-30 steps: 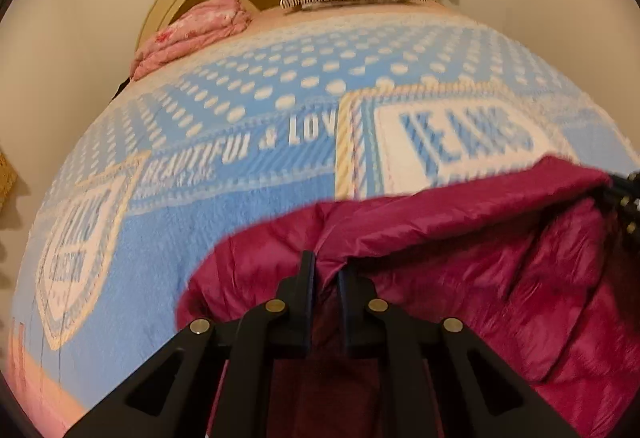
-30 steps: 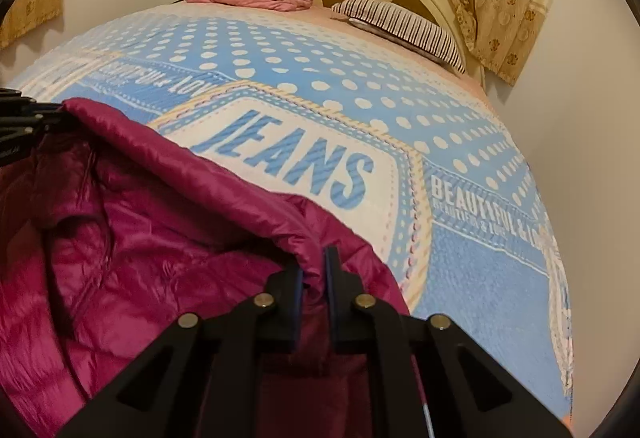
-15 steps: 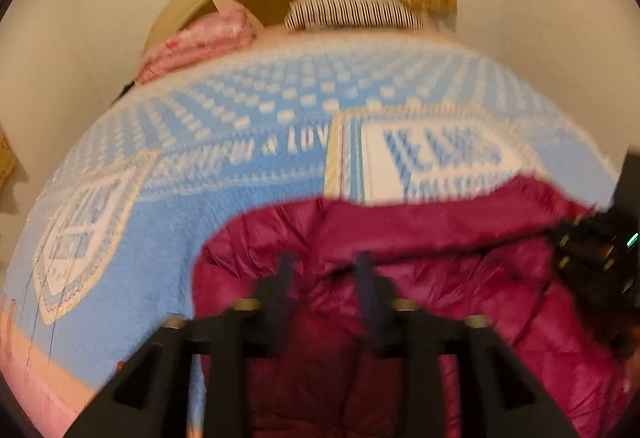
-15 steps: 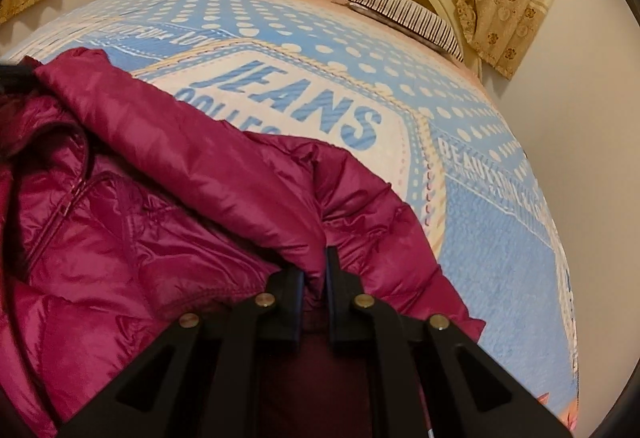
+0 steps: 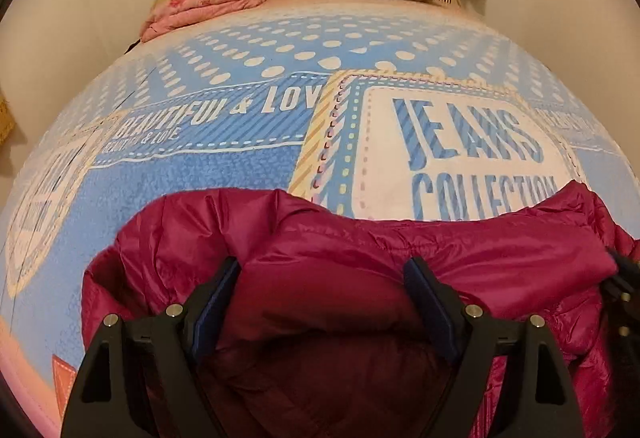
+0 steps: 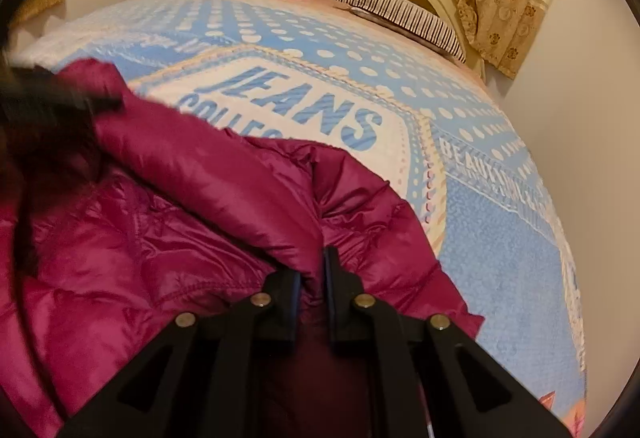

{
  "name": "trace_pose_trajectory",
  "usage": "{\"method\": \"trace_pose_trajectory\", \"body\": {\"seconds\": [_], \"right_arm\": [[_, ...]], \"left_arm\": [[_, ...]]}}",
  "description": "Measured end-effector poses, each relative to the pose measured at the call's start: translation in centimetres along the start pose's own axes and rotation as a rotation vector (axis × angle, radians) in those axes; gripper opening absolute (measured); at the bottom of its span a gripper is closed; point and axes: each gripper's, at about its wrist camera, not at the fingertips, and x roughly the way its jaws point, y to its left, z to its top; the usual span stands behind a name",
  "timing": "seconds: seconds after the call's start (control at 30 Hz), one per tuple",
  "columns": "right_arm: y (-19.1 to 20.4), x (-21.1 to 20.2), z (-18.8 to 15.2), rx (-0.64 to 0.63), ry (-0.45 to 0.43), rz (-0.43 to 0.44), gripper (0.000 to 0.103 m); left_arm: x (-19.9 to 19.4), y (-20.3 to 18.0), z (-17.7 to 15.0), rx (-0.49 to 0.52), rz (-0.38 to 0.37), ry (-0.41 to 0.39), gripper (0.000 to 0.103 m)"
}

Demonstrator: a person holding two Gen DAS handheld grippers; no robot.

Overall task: Fold large clothes
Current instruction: 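Grasp the jacket hem with both grippers and lift it toward the collar, then lay the hem onto the collar and press the fold with both grippers open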

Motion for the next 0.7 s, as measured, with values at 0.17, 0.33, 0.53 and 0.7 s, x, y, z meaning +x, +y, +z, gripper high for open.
{"method": "trace_pose_trajectory", "body": {"seconds": [0.17, 0.33, 0.53, 0.7], "right_arm": [[-1.6, -3.9, 0.4, 0.078, -0.052, 0.044, 0.033], [-2.7, -6.2, 3.0, 0.255, -0.111, 0.078, 0.056], [-0.6, -1.7, 5.8, 0.302, -0.069, 0.111, 0.058], [0.9, 1.4, 3.8, 0.305, 0.001, 0.132, 0.058]], "left_arm": [[-0.3, 0.0, -0.2, 0.007, -0.01, 0.004, 0.083], [-1.4, -0.1, 0.4, 0.007, -0.006, -0.012, 0.083], [-0.7, 0.6, 0.9, -0.048, -0.029, -0.016, 0.083], [0.6, 0.8, -0.2, -0.06, -0.055, 0.002, 0.084]]}}
